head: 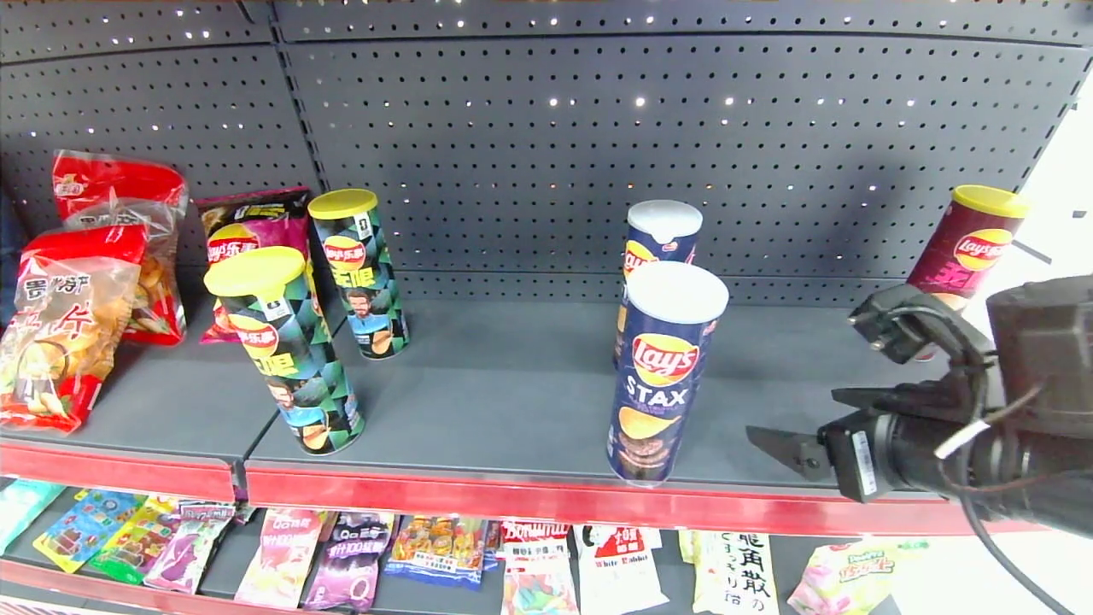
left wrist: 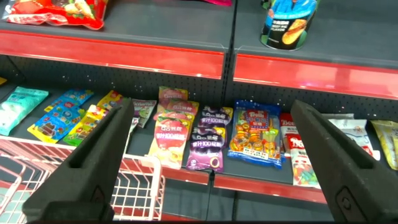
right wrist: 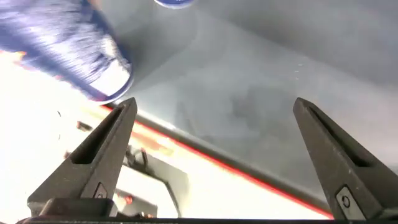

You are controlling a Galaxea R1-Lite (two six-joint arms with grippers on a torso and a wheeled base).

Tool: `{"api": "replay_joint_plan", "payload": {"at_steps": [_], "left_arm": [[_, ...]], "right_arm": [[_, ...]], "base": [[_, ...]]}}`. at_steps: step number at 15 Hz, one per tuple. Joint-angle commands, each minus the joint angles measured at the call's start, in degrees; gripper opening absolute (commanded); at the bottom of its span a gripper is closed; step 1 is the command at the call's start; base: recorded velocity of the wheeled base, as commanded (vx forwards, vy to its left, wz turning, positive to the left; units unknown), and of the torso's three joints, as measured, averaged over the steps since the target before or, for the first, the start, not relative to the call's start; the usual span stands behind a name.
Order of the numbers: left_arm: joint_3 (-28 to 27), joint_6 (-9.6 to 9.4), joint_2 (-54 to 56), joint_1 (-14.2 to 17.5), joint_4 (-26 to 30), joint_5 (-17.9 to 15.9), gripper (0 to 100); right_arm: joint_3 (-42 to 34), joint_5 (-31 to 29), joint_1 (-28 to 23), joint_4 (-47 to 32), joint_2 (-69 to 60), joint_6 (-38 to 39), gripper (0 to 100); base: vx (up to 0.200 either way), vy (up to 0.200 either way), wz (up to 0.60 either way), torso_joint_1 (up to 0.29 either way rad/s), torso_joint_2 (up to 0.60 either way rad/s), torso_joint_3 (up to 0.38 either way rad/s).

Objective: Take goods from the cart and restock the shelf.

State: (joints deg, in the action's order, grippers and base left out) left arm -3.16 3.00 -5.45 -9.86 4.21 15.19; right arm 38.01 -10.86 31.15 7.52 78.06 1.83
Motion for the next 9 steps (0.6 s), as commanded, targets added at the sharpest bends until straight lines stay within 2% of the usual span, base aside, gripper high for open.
{"api": "replay_joint_plan", "payload": {"at_steps": [1,4,7,8,9], "left_arm": [[-0.01,-0.01,-0.09,0.02,0.01,-0.07,100],[-0.01,-0.27,-0.09,-0.42,0.01,-0.51,100],[-0.01,-0.27,-0.09,-0.42,0.01,-0.51,100],[-0.01,-0.36,-0.09,-0.42,0.01,-0.42,100],[-0.01,-0.36,-0.09,-0.42,0.01,-0.42,100]], "right_arm": [[-6.37,-0.83,2.34,0.04,-17.85,-0.33,100],[-13.58,-2.23,1.20,-0.49,-36.92,-4.20,100],[-18.41,-6.80,-8.73,-2.07,-50.72,-7.01,100],[-19.11,-7.42,-13.74,-4.80,-53.80,-7.01,100],[-19.11,-7.51,-14.10,-5.06,-53.97,-6.93,100]], "base": [[0.000,0.000,0.00,0.000,0.00,0.000],[0.000,0.000,0.00,0.000,0.00,0.000],[0.000,0.000,0.00,0.000,0.00,0.000],[0.000,0.000,0.00,0.000,0.00,0.000],[0.000,0.000,0.00,0.000,0.00,0.000]]}}
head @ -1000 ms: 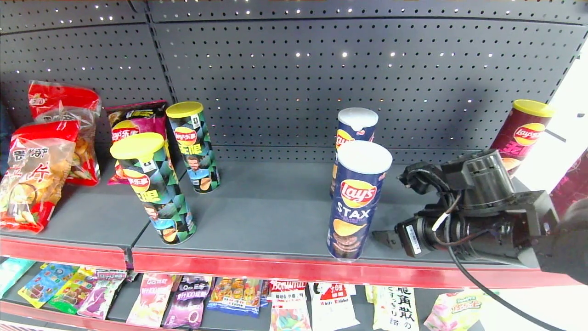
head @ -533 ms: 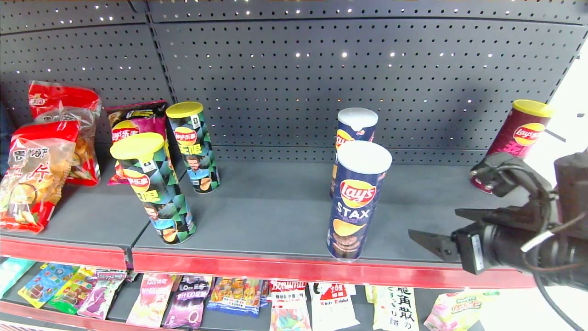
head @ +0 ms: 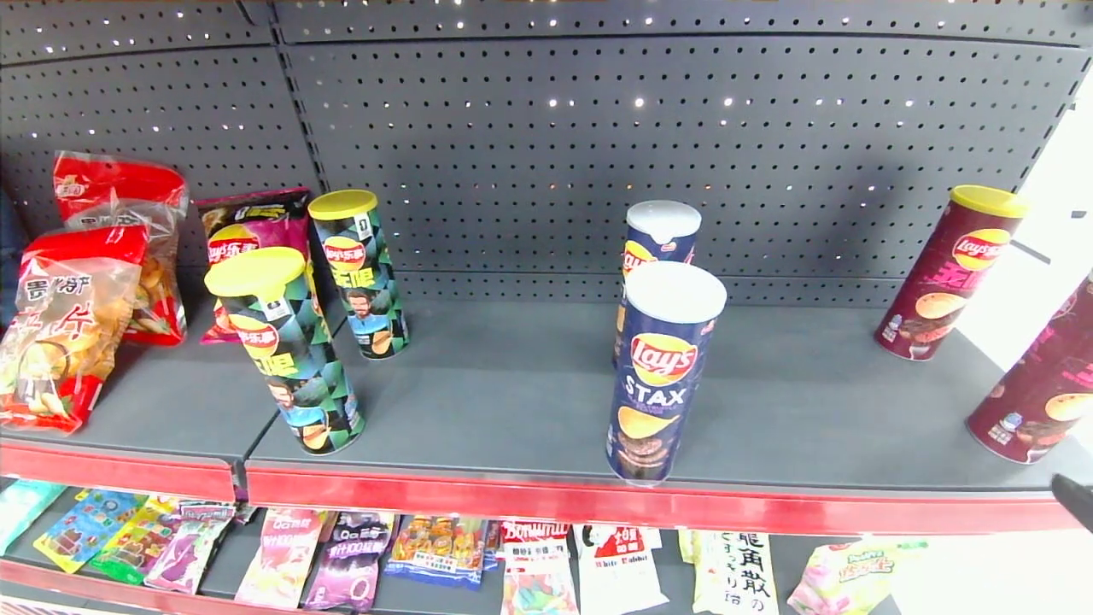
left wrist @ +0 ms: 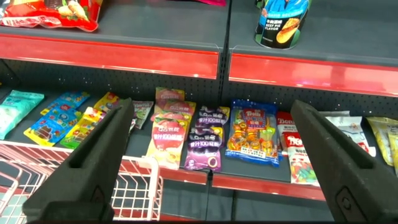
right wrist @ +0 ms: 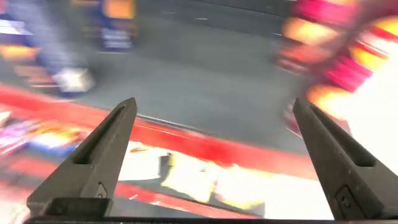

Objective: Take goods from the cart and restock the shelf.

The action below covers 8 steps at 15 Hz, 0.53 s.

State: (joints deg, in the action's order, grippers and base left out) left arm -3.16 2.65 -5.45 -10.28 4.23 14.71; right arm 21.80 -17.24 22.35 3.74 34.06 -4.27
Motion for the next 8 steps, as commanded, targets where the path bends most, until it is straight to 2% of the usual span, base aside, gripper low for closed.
{"api": "replay_joint_plan", "payload": {"at_steps": [1,2,3,4,5,8], "left_arm": [[-0.01,0.08,0.00,-0.01,-0.01,0.05,100],[-0.01,-0.01,-0.09,-0.01,-0.01,0.05,100],[-0.01,-0.01,0.00,-0.01,-0.01,-0.04,100],[0.17,0.08,0.00,-0.01,-0.01,0.05,100],[0.17,0.17,0.00,-0.01,-0.10,0.05,100],[0.26,0.34,0.00,-0.01,-0.19,-1.18,100]], "right_arm": [[-3.16,-2.19,-13.12,-6.56,-12.53,-0.57,100],[-5.45,-2.10,-19.36,-10.33,-15.78,-0.39,100],[-7.29,-1.83,-21.38,-11.39,-18.06,-0.39,100],[-12.48,-0.96,-23.58,-12.36,-25.97,-1.62,100],[-15.73,1.15,-22.61,-12.36,-32.48,-2.94,100],[-16.87,15.48,-22.26,-11.30,-34.06,0.14,100]], "base": [[0.000,0.000,0.00,0.000,0.00,0.000],[0.000,0.000,0.00,0.000,0.00,0.000],[0.000,0.000,0.00,0.000,0.00,0.000],[0.000,0.000,0.00,0.000,0.00,0.000],[0.000,0.000,0.00,0.000,0.00,0.000],[0.000,0.000,0.00,0.000,0.00,0.000]]}}
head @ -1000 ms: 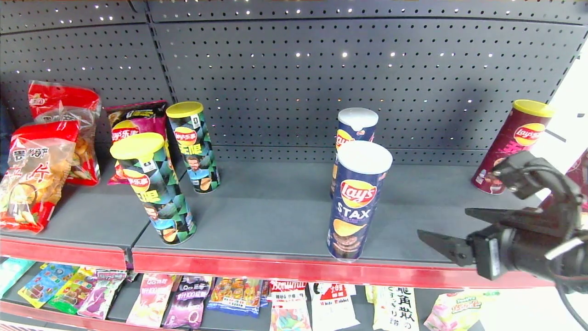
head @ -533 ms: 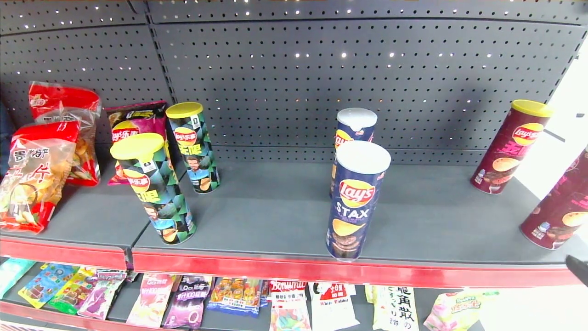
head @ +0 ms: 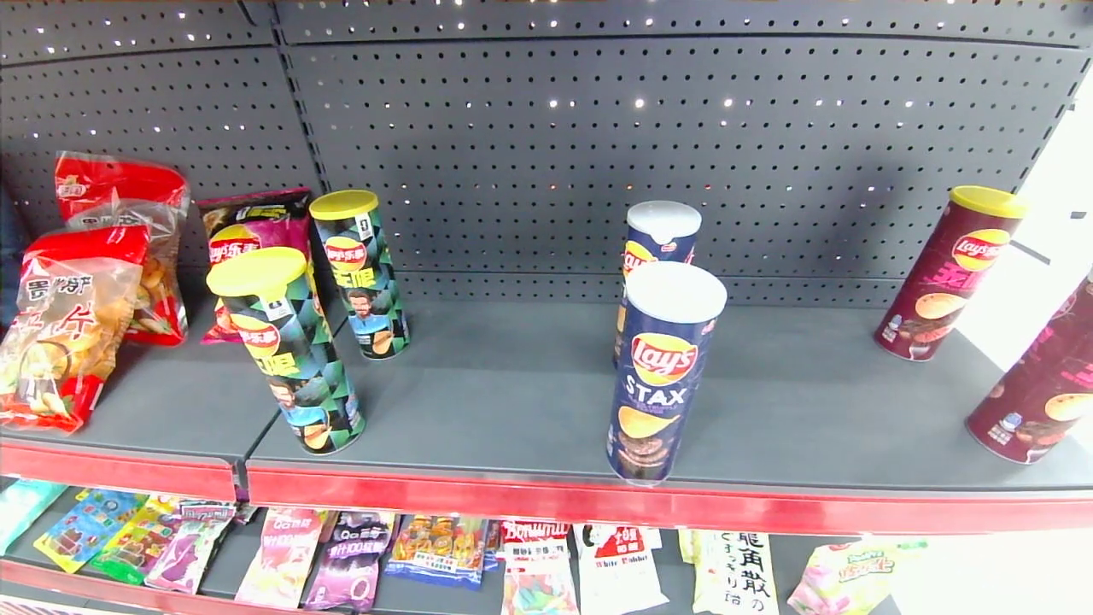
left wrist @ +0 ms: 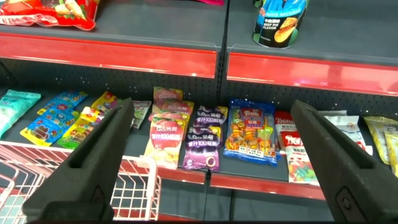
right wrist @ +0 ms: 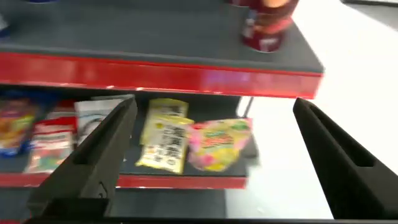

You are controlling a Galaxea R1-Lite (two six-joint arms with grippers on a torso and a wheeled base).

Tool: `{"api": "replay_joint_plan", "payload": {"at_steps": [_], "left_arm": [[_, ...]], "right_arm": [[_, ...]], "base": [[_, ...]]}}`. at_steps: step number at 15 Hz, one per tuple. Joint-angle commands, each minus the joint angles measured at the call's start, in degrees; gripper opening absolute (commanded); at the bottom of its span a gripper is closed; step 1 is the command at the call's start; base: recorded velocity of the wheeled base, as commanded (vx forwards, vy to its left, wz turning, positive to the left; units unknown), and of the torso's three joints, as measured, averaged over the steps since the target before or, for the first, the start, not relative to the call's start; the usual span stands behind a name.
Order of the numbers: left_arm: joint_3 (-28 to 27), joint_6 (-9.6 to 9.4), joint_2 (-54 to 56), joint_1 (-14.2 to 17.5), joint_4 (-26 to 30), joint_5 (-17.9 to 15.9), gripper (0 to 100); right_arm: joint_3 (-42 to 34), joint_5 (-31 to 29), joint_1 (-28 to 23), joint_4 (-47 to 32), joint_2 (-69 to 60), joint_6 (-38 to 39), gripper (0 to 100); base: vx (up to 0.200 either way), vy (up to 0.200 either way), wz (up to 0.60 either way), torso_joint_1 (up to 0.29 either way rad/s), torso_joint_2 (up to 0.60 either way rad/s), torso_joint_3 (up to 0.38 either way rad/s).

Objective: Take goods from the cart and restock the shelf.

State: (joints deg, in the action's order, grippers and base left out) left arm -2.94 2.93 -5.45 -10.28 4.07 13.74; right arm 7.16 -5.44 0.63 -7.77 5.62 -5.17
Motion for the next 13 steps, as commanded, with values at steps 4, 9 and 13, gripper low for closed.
{"api": "replay_joint_plan", "payload": {"at_steps": [4,9,13], "left_arm": [[1.44,-0.03,0.00,-0.01,-2.75,-1.08,100],[2.94,1.21,0.00,-0.01,-6.27,-2.66,100],[2.94,1.21,0.00,-0.01,-6.27,-2.66,100]], "right_arm": [[-4.96,5.35,-0.55,5.83,-5.62,3.59,100],[-7.16,7.02,-0.55,7.68,-5.62,4.38,100],[-7.16,6.93,-0.55,7.68,-5.62,4.38,100]], "base": [[0.000,0.000,0.00,0.000,0.00,0.000],[0.000,0.000,0.00,0.000,0.00,0.000],[0.000,0.000,0.00,0.000,0.00,0.000]]}}
